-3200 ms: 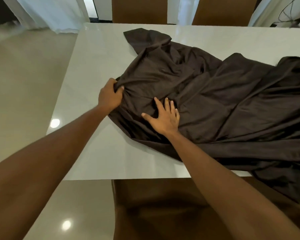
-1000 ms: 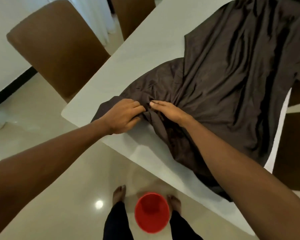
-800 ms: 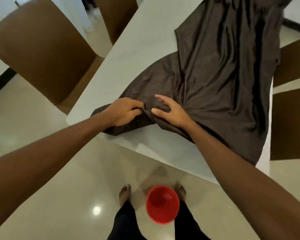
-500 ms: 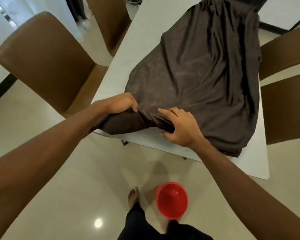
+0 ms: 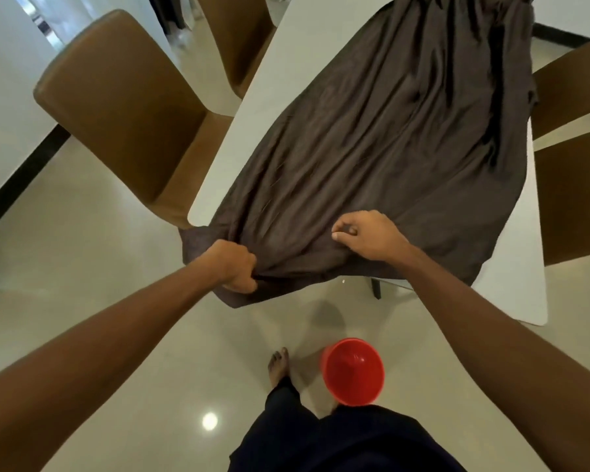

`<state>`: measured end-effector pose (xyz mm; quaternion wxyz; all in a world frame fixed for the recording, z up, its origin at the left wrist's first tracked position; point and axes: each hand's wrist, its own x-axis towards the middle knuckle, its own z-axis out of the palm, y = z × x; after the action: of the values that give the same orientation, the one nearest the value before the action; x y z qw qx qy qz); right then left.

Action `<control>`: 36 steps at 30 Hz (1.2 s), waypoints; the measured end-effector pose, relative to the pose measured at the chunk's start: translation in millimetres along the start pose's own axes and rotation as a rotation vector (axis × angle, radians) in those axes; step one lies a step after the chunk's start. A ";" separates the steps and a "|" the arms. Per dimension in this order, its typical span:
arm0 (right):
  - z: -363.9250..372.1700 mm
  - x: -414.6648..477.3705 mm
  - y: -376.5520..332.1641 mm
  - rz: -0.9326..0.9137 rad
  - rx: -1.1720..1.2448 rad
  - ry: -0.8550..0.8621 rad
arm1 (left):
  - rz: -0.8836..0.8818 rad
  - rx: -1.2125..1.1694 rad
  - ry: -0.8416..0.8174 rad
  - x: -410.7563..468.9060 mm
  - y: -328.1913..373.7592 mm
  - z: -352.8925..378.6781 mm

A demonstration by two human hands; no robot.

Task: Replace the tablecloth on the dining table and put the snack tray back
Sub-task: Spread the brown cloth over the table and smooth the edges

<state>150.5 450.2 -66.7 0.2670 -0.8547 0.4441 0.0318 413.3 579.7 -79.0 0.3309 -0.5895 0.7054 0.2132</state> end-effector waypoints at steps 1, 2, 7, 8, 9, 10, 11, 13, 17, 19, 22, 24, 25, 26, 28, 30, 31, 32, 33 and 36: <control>6.9 -3.7 -2.9 0.002 0.035 0.009 | -0.014 0.025 -0.043 0.4 1.3 6.2; 14.8 -10.0 -3.3 -0.001 0.069 0.034 | -0.013 0.039 -0.070 -0.4 4.1 12.0; 33.6 -60.6 26.5 -0.087 -0.118 0.391 | 0.074 -0.087 0.329 7.5 21.5 23.6; 35.6 -73.0 36.2 -0.082 -0.181 0.394 | 0.116 -0.132 0.444 10.6 27.7 25.2; 37.1 -84.9 46.2 -0.063 -0.230 0.377 | 0.173 -0.150 0.556 14.6 34.5 26.1; 39.4 -95.8 58.8 -0.026 -0.274 0.363 | 0.224 -0.143 0.651 20.0 44.0 24.9; 40.9 -101.5 71.1 0.023 -0.316 0.351 | 0.251 -0.138 0.712 24.9 53.4 22.5; 39.2 -108.1 95.3 0.173 -0.342 0.355 | 0.270 -0.155 0.738 37.3 76.7 10.2; 23.5 -101.0 115.7 0.305 -0.264 0.453 | 0.235 -0.259 0.612 53.0 116.1 -22.3; 13.3 -97.2 115.2 0.263 -0.261 0.494 | 0.194 -0.319 0.527 56.4 126.9 -31.3; -1.6 -99.9 115.1 0.163 -0.276 0.521 | 0.147 -0.432 0.465 60.7 131.0 -38.2; -11.7 -101.8 111.7 0.065 -0.292 0.524 | 0.122 -0.461 0.387 64.8 124.0 -43.3; -18.7 -103.7 108.6 0.021 -0.303 0.520 | 0.111 -0.464 0.337 66.9 121.8 -47.9; -23.9 -104.0 102.9 -0.020 -0.318 0.505 | 0.098 -0.464 0.294 68.8 118.8 -51.5; -35.3 -101.8 92.2 -0.061 -0.330 0.369 | 0.044 -0.438 0.238 70.1 117.2 -63.0; -37.3 -99.3 86.4 -0.037 -0.302 0.089 | -0.055 -0.404 0.187 67.0 122.0 -75.5; -32.7 -97.1 84.8 -0.028 -0.260 -0.014 | -0.088 -0.383 0.173 63.0 123.6 -79.4; -30.5 -103.5 96.3 -0.027 -0.189 -0.051 | -0.102 -0.355 0.182 60.9 139.1 -87.0; -22.8 -106.3 101.5 -0.032 -0.112 -0.021 | -0.099 -0.338 0.217 56.9 145.8 -90.1; -1.2 -135.7 144.2 0.006 0.163 0.354 | -0.010 -0.330 0.492 53.8 188.9 -93.3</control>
<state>-43.5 483.5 -87.8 0.2528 -0.8211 0.4880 -0.1542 204.9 518.6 -70.2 0.0507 -0.6728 0.7174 0.1738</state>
